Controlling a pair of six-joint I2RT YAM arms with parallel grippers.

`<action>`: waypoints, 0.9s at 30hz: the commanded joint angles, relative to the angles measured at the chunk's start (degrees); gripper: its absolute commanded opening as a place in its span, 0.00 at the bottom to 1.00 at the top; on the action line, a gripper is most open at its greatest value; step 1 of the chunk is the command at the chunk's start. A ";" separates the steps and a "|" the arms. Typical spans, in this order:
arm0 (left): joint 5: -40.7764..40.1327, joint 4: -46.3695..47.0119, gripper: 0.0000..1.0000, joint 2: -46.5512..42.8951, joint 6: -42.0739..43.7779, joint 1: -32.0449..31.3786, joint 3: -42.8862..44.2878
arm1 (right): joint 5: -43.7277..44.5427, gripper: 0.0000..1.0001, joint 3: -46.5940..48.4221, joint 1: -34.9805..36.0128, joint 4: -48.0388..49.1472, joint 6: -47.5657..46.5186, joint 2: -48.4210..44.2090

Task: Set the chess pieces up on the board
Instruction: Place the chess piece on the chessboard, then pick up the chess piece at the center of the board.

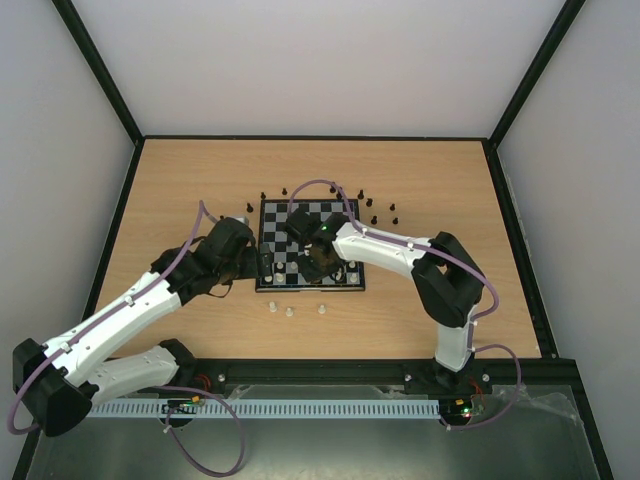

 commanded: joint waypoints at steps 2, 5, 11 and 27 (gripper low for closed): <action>0.46 0.16 0.99 0.24 0.84 0.54 0.26 | -0.22 0.34 2.42 -0.01 -3.33 -0.42 -0.33; 0.41 -0.39 0.99 -0.15 0.82 0.59 0.97 | -0.05 0.36 3.31 -0.01 -4.09 -0.36 -2.00; 0.30 0.06 0.99 -0.85 1.31 0.59 1.06 | 3.96 0.43 3.05 -1.83 -4.86 0.80 -8.66; 8.34 8.33 0.99 -0.06 5.73 0.59 -1.77 | 1.28 0.39 -10.54 -25.36 1.02 4.59 -19.97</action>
